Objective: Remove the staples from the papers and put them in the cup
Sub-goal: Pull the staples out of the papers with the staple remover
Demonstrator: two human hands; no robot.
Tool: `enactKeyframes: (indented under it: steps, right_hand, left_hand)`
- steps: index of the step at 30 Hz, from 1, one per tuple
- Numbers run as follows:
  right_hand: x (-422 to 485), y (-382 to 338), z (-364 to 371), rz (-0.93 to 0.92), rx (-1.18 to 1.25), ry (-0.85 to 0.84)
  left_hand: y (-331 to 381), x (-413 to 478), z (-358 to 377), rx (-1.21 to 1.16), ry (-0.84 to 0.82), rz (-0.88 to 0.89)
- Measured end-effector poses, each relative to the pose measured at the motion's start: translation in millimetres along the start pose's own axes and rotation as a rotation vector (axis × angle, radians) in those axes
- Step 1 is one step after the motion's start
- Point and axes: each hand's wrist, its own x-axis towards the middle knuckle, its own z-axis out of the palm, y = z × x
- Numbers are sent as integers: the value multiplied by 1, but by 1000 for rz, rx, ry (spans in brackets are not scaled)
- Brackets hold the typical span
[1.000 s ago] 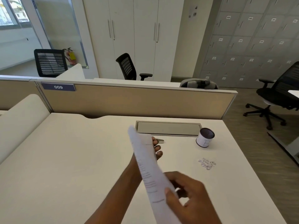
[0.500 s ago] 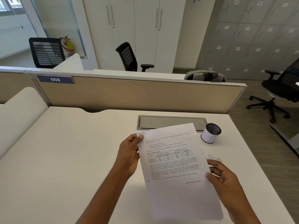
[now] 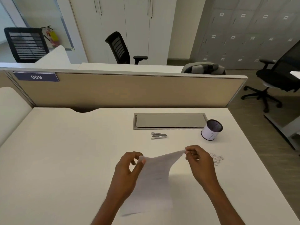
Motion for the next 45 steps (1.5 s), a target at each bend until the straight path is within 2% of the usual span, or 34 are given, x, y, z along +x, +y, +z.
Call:
enactKeyframes:
  steps: [2, 4, 10, 15, 19, 22, 24, 26, 29, 33, 41, 45]
  right_hand:
    - [30, 5, 25, -20, -55, -9]
    - [61, 8, 53, -38, -141, -39]
    - [139, 14, 131, -185, -539, -226]
    - [168, 29, 166, -324, -951, -383]
    - [172, 44, 174, -317, -1022, -375]
    - [172, 49, 173, -354, -1021, -356]
    - [168, 48, 167, -294, -859, -323]
    - [159, 40, 157, -135, -519, -265]
    - [133, 12, 130, 112, 37, -213]
    - [84, -26, 74, 294, 592, -290]
    - [-19, -55, -15, 635, 1191, -231]
    - [-65, -54, -34, 663, 1263, -197]
  left_hand:
    - [-2, 4, -6, 120, 65, 46]
    - [-4, 9, -11, 135, 75, 25]
    - [-3, 13, -14, -24, 161, -103]
    - [-8, 16, -13, -36, 269, -194]
    - [-11, 20, -14, -124, 296, -295]
    - [-10, 26, -14, -346, 333, -403]
    - [-10, 30, -14, -617, 341, -499]
    - [-9, 32, -14, -824, 296, -570]
    - [-10, 28, -11, -873, 215, -603]
    - [-7, 16, -7, -882, 160, -614]
    - [3, -19, 5, -990, 66, -631]
    - [10, -37, 10, -970, 47, -599]
